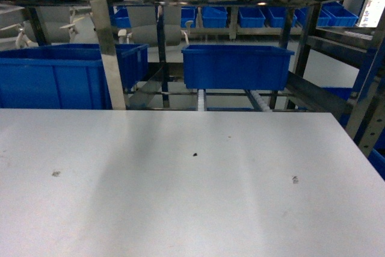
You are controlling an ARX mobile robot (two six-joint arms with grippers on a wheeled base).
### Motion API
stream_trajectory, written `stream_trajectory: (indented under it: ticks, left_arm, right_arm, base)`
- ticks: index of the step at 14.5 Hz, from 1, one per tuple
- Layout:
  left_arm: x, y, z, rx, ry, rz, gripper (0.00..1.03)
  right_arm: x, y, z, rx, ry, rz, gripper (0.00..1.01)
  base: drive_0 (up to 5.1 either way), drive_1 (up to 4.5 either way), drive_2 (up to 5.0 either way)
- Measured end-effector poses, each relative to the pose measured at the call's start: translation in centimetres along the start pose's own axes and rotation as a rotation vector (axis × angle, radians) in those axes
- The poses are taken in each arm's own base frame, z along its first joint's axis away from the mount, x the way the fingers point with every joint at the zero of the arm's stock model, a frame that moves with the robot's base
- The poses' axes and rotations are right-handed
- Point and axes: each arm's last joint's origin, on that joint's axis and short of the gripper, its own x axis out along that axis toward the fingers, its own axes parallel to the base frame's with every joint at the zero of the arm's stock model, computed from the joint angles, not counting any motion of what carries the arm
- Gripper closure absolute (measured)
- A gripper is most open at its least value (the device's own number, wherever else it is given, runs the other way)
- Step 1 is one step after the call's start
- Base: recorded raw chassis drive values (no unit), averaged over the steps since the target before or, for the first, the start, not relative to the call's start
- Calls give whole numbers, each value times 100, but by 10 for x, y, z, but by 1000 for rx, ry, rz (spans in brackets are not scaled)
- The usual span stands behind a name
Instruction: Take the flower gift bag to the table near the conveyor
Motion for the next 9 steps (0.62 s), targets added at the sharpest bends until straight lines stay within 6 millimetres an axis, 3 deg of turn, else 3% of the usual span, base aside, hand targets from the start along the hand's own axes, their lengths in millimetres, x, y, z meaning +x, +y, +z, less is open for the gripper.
stream_trajectory:
  ticks: [9]
  left_arm:
    - [0, 0, 0, 0, 1, 0, 101]
  right_arm:
    - [0, 0, 0, 0, 3, -1, 99]
  base:
    - [-497, 239, 239]
